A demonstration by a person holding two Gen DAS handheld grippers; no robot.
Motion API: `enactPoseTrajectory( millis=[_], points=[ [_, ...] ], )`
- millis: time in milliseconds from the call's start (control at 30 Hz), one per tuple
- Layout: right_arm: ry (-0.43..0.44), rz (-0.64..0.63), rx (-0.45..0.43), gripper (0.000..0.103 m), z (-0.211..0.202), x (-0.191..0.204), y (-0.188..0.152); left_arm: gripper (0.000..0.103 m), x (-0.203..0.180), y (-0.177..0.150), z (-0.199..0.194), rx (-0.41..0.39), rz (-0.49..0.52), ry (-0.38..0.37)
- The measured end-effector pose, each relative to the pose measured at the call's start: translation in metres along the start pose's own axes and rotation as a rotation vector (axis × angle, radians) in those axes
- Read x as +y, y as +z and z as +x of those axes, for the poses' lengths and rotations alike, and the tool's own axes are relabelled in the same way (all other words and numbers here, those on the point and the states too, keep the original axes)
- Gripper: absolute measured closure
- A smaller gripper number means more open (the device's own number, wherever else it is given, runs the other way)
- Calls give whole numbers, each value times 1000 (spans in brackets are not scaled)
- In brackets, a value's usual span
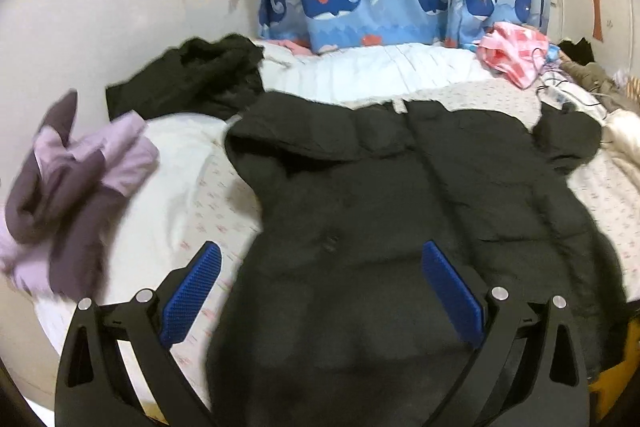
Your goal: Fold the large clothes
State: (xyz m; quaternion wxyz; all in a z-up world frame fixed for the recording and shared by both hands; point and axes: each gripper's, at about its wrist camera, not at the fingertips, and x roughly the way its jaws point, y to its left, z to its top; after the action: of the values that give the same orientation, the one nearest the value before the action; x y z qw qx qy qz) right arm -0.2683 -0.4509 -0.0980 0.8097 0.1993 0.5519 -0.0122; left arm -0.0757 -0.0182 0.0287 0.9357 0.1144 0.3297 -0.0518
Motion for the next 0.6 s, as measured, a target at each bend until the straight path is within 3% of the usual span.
enactPoseTrajectory(
  millis=[67, 100, 167, 233, 367, 467, 533, 600],
  points=[
    [-96, 14, -154, 36, -36, 3, 23, 7, 3, 15, 11, -27, 48, 13],
    [-86, 19, -213, 33, -50, 2, 41, 7, 0, 24, 18, -36, 75, 19],
    [-3, 34, -318, 18, -61, 23, 69, 7, -20, 46, 40, -74, 160, 29],
    [80, 30, -399, 11, -55, 49, 107, 7, -51, 65, 76, -78, 273, 38],
    [172, 12, -466, 11, 10, 95, 172, 6, -104, 89, 155, -36, 388, 66],
    [127, 46, -484, 11, 72, 102, 201, 7, -132, 98, 214, 0, 423, 103],
    [67, 74, -460, 11, 115, 95, 209, 6, -147, 99, 249, 21, 464, 151],
    [75, 144, -419, 11, 147, 64, 203, 6, -150, 99, 281, 63, 486, 199]
  ],
)
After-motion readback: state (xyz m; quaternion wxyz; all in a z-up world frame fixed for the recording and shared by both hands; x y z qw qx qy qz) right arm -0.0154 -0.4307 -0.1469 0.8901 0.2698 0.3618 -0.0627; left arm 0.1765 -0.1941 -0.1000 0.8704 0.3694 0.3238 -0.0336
